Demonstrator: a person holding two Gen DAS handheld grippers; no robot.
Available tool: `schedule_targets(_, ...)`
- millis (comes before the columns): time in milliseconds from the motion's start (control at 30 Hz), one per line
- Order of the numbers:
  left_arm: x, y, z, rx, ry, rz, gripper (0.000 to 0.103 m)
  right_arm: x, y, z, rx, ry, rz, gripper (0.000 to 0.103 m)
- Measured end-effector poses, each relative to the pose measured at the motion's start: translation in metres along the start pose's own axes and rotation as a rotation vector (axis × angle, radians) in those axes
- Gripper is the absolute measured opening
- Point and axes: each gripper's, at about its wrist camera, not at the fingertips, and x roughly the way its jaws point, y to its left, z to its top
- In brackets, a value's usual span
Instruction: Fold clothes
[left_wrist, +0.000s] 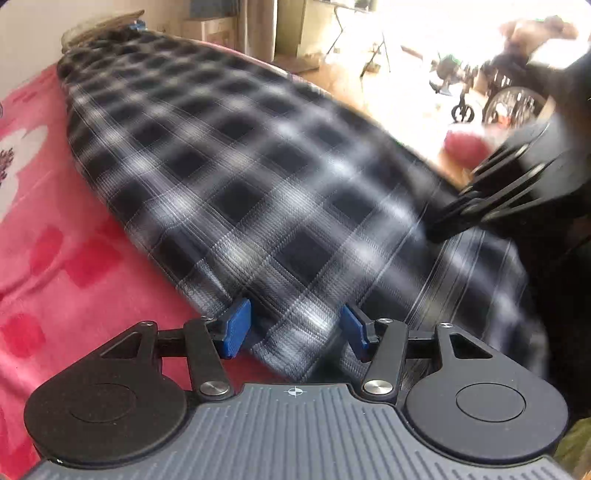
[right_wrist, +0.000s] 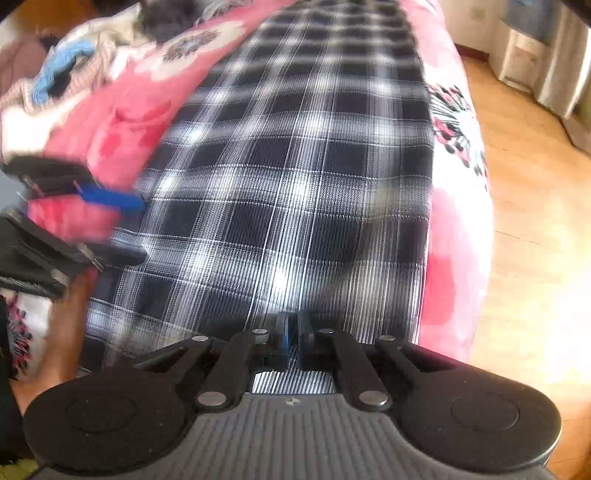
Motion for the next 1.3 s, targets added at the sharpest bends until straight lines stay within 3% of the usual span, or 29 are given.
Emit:
schedule_targets(133, -0.008, -0.006, 0.003, 0.044, 0.01, 0.029, 0.056, -0.011, 0.008, 0.007, -0.053, 0.028, -0.004, 0.005)
schedule_targets(300, -0.011, 0.002, 0.009, -0.03, 0.007, 0.051, 0.057, -0.008, -0.006, 0.047, 0.037, -0.089, -0.04, 0.005)
schedule_targets(400, 0.0, 0.0, 0.005, -0.073, 0.04, 0.063, 0.057, 0.019, -0.032, 0.027, 0.062, -0.025, -0.087, 0.004)
schedule_targets(533, -0.006, 0.001, 0.007, -0.11, 0.056, 0.063, 0.057, -0.006, -0.054, 0.004, 0.132, -0.012, -0.105, 0.004)
schedule_targets(633, -0.017, 0.01, 0.016, -0.108, 0.046, 0.086, 0.057, -0.031, -0.064, 0.005, 0.123, -0.079, -0.134, 0.005)
schedule_targets(733, -0.03, 0.014, 0.028, -0.076, 0.007, 0.138, 0.057, -0.036, -0.072, 0.042, 0.06, -0.161, -0.17, 0.005)
schedule_targets(967, -0.009, 0.035, 0.069, -0.094, -0.073, 0.161, 0.058, 0.023, -0.058, 0.149, -0.111, -0.22, -0.15, 0.005)
schedule_targets(1100, 0.019, 0.053, 0.071, -0.172, -0.079, 0.116, 0.058, 0.051, -0.077, 0.177, -0.038, -0.245, -0.094, 0.005)
schedule_targets(1200, 0.026, 0.071, 0.061, -0.273, -0.082, 0.051, 0.058, 0.07, -0.111, 0.183, 0.06, -0.186, -0.188, 0.003)
schedule_targets(1300, 0.014, 0.09, 0.054, -0.327, -0.156, -0.003, 0.058, 0.058, -0.129, 0.196, 0.131, -0.207, -0.221, 0.005)
